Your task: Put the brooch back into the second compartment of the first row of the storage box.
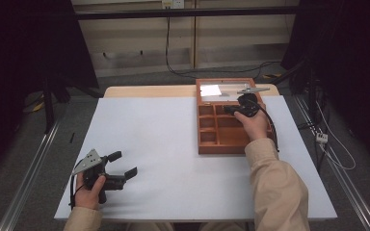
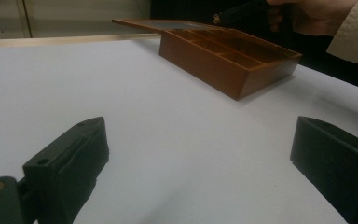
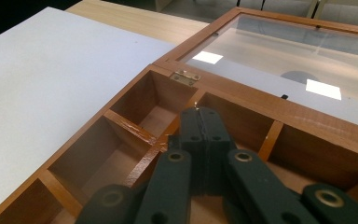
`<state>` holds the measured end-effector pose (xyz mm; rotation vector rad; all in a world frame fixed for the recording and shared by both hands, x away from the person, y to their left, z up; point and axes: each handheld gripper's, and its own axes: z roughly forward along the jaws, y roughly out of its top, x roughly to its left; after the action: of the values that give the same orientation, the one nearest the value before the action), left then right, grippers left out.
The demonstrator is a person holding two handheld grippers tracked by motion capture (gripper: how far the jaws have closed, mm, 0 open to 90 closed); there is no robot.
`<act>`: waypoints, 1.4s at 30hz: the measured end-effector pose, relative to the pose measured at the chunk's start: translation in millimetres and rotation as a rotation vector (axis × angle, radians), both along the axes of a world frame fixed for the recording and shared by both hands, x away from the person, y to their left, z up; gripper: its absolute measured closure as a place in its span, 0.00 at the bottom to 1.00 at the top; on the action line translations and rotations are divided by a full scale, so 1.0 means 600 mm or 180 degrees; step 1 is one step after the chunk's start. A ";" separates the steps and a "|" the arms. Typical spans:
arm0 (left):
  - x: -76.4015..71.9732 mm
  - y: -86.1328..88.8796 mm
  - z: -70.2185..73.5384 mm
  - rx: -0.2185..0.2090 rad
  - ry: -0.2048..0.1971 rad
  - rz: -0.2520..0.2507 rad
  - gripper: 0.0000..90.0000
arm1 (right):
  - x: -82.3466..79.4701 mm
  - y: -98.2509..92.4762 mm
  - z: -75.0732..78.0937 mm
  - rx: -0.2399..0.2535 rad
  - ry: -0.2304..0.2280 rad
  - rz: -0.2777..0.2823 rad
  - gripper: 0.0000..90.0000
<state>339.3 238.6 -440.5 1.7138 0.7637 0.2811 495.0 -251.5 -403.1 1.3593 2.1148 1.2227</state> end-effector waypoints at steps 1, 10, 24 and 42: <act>0.000 0.000 0.000 -0.0014 0.0002 0.0005 0.04 | 0.000 0.000 0.000 -0.0006 0.0009 0.0003 1.00; 0.000 0.000 0.000 -0.0008 0.0007 0.0009 0.04 | 0.006 0.006 0.006 -0.0076 -0.0021 0.0020 1.00; 0.000 0.001 0.000 -0.0009 0.0001 0.0015 0.04 | 0.015 0.010 -0.003 -0.0080 -0.0006 -0.0030 1.00; 0.000 0.002 0.000 -0.0007 0.0006 0.0012 0.04 | 0.026 0.010 -0.012 -0.0134 0.0018 -0.0097 1.00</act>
<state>339.2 239.5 -440.6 1.7107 0.7685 0.2813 510.8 -245.4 -410.2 1.3732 2.1039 1.1574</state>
